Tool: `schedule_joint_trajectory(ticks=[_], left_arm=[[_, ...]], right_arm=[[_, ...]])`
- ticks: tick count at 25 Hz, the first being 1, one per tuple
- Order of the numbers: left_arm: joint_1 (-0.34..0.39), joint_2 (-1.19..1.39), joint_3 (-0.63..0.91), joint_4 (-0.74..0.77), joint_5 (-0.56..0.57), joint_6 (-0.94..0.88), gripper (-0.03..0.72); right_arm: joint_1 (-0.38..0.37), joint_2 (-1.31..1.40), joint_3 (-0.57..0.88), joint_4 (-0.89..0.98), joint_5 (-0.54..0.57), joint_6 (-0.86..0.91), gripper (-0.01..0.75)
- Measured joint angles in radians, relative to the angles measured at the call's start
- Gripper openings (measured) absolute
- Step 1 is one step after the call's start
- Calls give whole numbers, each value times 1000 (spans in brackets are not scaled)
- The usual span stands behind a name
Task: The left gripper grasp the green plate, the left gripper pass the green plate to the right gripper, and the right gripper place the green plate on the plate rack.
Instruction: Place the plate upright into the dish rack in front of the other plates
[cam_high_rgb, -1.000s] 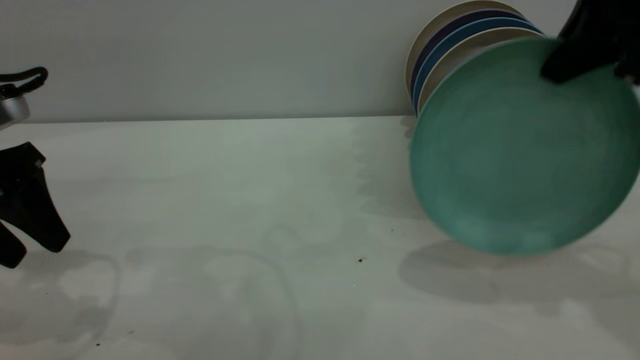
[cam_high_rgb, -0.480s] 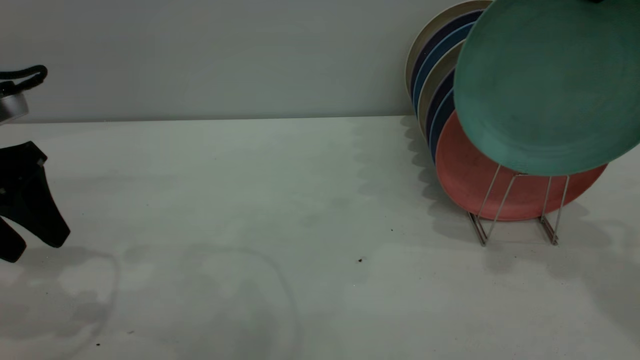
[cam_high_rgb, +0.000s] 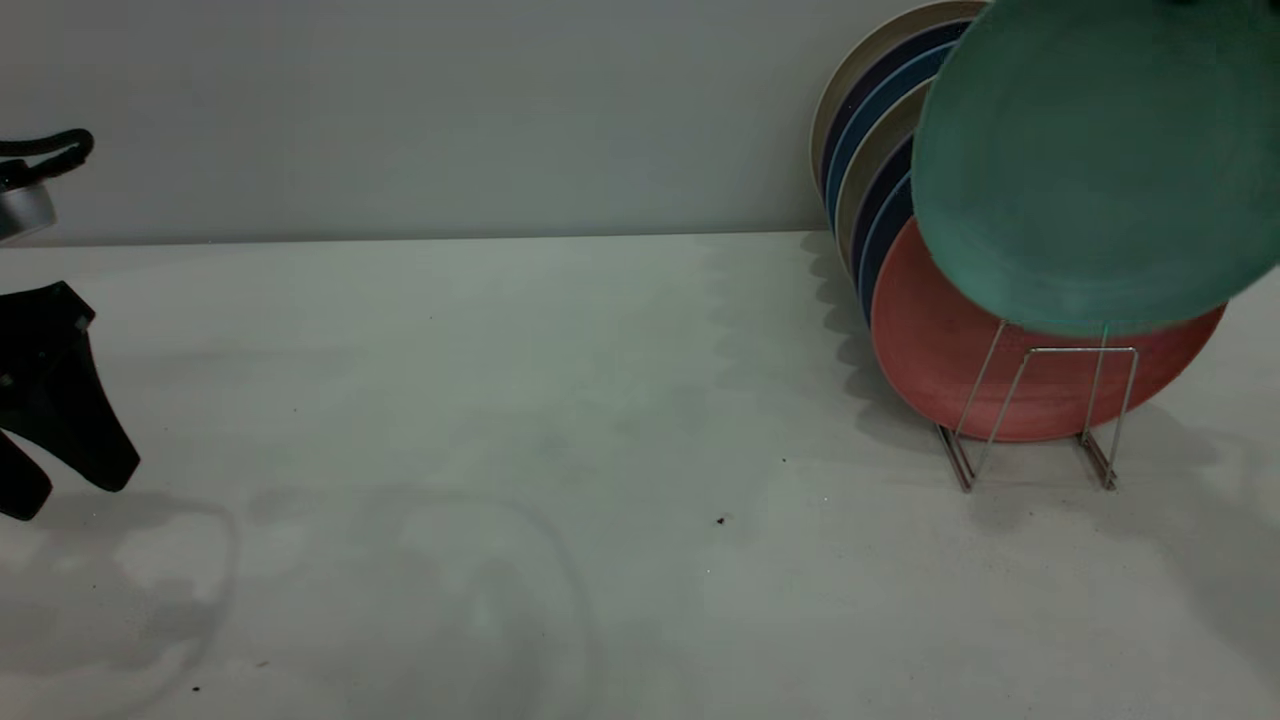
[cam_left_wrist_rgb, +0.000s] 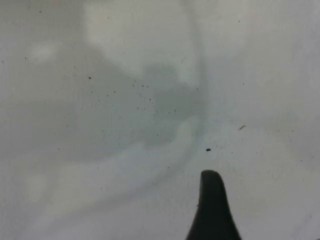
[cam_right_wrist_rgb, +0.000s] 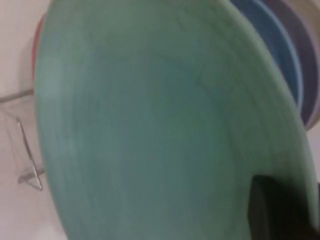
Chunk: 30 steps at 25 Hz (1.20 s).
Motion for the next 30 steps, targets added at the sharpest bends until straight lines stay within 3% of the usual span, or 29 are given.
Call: schedule_joint_trajectory(ticks=[16,19,25,30], left_arm=[[0,0,0,0,-4,-8,566],[0,0,0,0,-9,-16,566],[0,0,0,0,-16,-22,566],[0,0,0,0,-24,-32,566]], right_arm=[[0,69,0,0,-4,-2,53],[0,77,0,2,20,-2,97],[0,105,0,38,109,-1,256],[0,120,0,124,168,1,325]])
